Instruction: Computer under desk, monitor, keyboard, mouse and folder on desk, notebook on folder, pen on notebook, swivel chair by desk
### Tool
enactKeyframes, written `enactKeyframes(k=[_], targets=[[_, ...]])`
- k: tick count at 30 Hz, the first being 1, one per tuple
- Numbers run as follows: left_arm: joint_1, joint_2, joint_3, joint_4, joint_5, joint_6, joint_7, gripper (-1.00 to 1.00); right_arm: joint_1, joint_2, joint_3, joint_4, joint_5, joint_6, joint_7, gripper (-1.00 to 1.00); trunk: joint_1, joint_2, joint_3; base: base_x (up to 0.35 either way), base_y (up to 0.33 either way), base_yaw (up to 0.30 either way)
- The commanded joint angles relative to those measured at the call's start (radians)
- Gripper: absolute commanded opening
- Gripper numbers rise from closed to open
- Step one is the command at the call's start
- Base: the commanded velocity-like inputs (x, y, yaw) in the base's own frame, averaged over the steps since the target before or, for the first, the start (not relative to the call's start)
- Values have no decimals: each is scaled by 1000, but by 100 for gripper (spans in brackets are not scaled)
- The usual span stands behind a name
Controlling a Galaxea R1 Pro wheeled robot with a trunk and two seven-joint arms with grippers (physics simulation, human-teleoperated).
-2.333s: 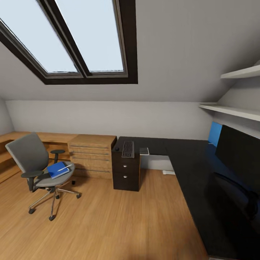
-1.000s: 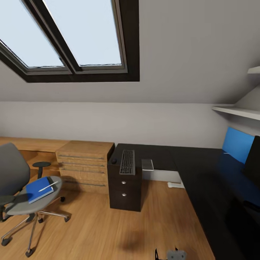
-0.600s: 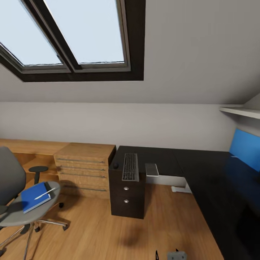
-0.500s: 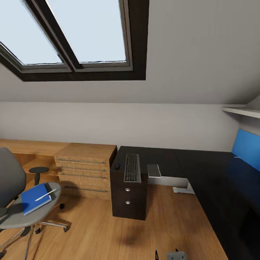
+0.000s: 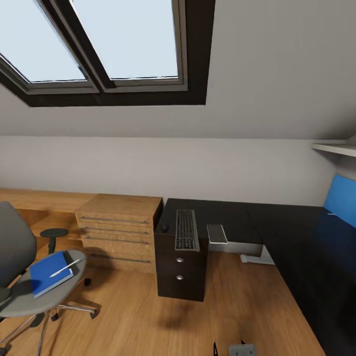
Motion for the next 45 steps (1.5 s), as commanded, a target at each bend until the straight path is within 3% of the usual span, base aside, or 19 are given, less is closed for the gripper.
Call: enactKeyframes(k=[1,14,29,31,32,33,34,36,37,38,39,40,44,45], targets=[[-1,0,-9,1,10,-3,3,100,-1,0,7,1,-6,-3,-5,100,0,-1,-3,2,247,-92],[-1,-3,-10,2,8,-6,6,100,-1,-2,5,2,-7,-3,-5,100,0,-1,-9,0,143,-129],[-1,-1,-4,-23,13,-21,10,100,-1,0,12,0,-1,-3,-4,100,0,-1,-7,135,140,-101],[-1,-1,-1,-216,32,-10,6,100,-3,0,12,-93,10,-3,4,100,0,-1,-7,3,2,-1],[-1,-1,-1,-323,57,72,6,100,-11,-1,11,-129,10,11,20,100,0,-1,-7,0,0,0],[-1,0,-1,-367,67,115,6,100,-18,-2,11,-139,9,18,28,100,0,-1,-7,0,0,0],[0,1,-1,-464,90,218,6,100,-41,-2,9,-157,5,37,46,100,0,-1,-7,0,0,0],[0,2,-1,-568,116,337,6,100,-74,-1,6,-177,-3,61,66,100,0,-1,-7,0,0,0],[0,3,0,-670,143,459,8,100,-111,1,1,-199,-22,95,86,100,0,-1,-7,0,0,0],[0,3,4,-767,175,568,10,100,-147,2,-6,-218,-55,138,105,100,0,-1,-7,0,0,0],[1,3,9,-815,194,615,11,100,-165,3,-10,-228,-77,161,116,100,0,-1,-7,0,0,0],[1,2,31,-911,236,687,13,100,-197,5,-19,-248,-135,203,137,100,0,-1,-7,0,0,0],[1,2,97,-1116,333,769,14,100,-258,7,-39,-284,-295,256,186,100,0,-1,-7,0,0,0],[1,3,120,-1211,388,797,14,100,-285,7,-49,-295,-395,271,214,100,0,-1,-7,0,0,0]])
